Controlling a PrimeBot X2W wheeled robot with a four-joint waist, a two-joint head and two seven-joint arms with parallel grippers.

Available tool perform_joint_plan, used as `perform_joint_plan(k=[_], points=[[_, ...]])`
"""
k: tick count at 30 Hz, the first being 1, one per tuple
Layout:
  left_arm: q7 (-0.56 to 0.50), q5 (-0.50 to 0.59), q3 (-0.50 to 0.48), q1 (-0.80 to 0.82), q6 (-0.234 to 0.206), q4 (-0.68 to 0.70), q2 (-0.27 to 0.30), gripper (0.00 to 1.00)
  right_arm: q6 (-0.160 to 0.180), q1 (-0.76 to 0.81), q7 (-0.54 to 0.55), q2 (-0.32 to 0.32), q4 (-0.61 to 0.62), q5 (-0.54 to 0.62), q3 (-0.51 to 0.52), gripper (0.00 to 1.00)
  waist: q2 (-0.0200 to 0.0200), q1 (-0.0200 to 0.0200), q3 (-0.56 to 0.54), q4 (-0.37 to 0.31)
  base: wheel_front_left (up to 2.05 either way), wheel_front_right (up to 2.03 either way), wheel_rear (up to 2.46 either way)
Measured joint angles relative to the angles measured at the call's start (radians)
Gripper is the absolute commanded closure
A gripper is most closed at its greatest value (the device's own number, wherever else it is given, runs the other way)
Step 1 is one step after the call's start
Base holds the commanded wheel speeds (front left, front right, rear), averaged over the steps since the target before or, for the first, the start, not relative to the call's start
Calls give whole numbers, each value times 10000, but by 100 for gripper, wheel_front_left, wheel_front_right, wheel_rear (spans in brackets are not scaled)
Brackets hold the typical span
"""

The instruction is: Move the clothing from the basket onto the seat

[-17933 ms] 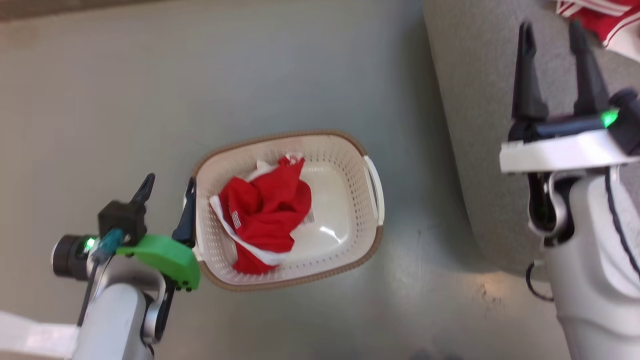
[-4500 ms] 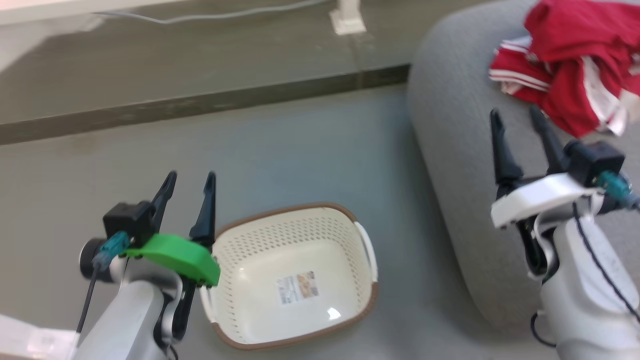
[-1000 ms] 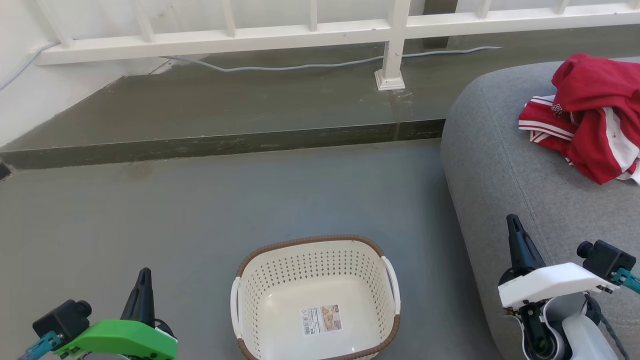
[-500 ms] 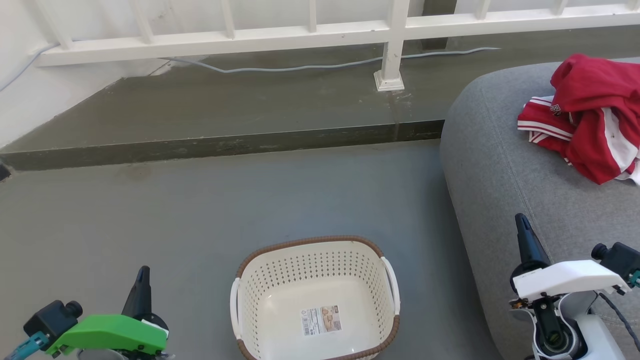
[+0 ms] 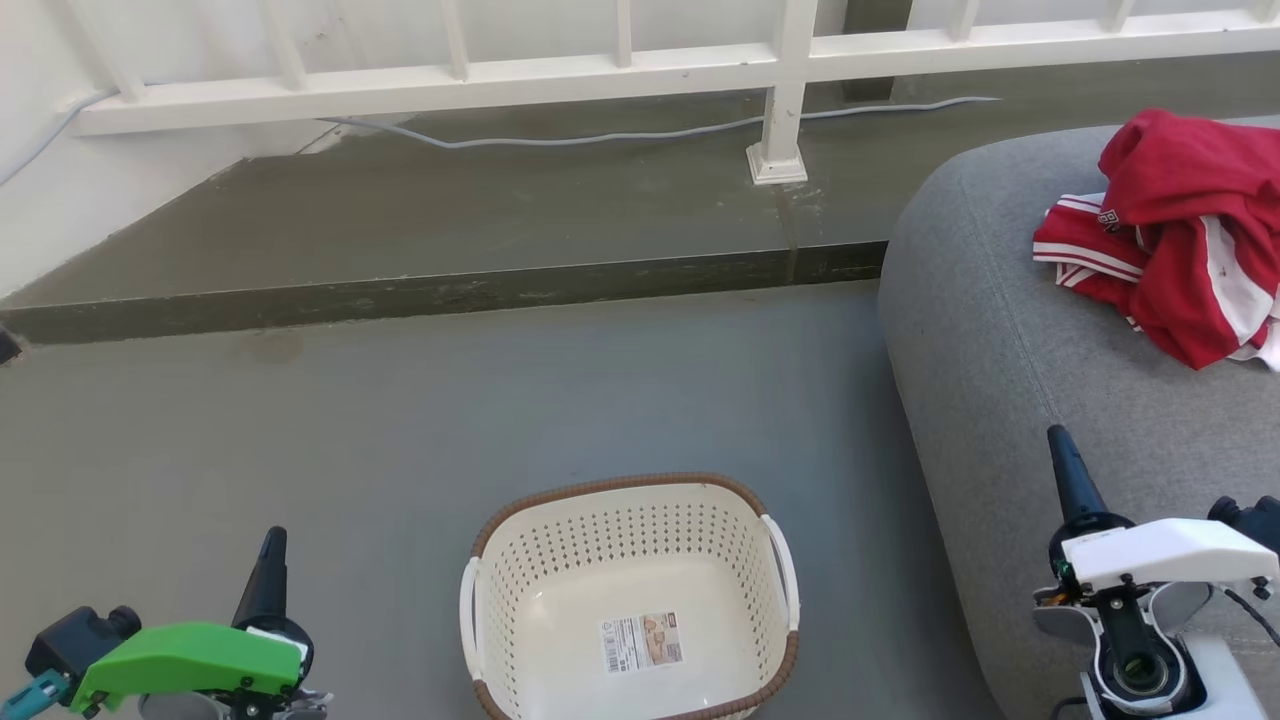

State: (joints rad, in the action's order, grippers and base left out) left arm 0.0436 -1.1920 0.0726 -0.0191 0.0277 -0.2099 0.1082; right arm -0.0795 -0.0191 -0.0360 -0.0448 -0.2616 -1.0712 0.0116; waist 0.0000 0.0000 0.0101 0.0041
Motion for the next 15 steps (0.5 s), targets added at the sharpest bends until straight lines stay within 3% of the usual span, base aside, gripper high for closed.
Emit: perform_joint_plan(k=[15], points=[[-454,-1707,-412,225,351,-194,-198,100,-171,-158,485,-2,-48,-2121,416,100,0,0,-29,-17,0,0,0]])
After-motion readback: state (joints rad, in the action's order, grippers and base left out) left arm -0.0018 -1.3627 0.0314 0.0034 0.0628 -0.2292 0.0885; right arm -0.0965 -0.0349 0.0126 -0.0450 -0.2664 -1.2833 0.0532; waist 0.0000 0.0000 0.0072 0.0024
